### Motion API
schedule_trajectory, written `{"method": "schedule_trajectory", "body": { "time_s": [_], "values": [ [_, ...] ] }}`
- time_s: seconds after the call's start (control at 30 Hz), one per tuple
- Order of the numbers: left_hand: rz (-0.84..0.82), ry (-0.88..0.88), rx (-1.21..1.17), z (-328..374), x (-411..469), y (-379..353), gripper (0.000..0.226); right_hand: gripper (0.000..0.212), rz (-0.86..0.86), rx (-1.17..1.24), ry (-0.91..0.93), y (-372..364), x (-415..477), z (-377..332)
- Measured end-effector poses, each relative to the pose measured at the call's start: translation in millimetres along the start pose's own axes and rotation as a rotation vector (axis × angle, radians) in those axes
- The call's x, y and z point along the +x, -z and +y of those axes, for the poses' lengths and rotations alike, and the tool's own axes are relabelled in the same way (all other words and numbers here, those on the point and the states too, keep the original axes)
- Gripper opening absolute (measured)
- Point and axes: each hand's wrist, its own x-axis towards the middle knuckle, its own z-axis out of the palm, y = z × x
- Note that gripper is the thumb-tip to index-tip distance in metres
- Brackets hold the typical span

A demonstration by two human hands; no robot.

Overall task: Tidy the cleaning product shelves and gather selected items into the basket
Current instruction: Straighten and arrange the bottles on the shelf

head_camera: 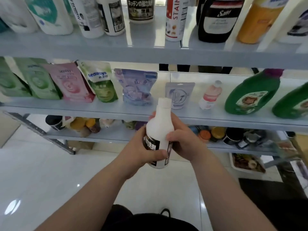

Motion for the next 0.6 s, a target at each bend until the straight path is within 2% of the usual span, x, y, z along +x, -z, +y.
{"method": "schedule_trajectory", "body": {
  "time_s": [0.07, 0.2, 0.27, 0.33, 0.4, 0.47, 0.6],
  "values": [
    [0.064, -0.014, 0.169, 2, -1, -5, 0.101, 0.079, -0.068, -0.048, 0.007, 8, -7, -5],
    [0.147, -0.096, 0.325, 7, -1, -12, 0.09, 0.073, -0.024, -0.114, 0.03, 9, -12, -11],
    [0.174, -0.095, 0.199, 9, -2, -14, 0.087, 0.067, 0.046, -0.122, 0.04, 8, -8, -12],
    [0.134, -0.018, -0.114, 12, -2, -14, 0.081, 0.057, 0.101, -0.072, 0.02, 7, -2, -12],
    [0.057, 0.104, -0.38, 19, -5, -12, 0.062, 0.046, 0.134, 0.025, -0.009, 3, 5, -11],
    [0.054, 0.191, -0.453, 26, -7, -6, 0.046, 0.039, 0.208, 0.05, -0.043, -3, 13, -10],
    [0.195, 0.252, -0.453, 29, -7, 19, 0.043, 0.025, 0.383, -0.168, -0.102, -17, 29, -9]
  ]
}}
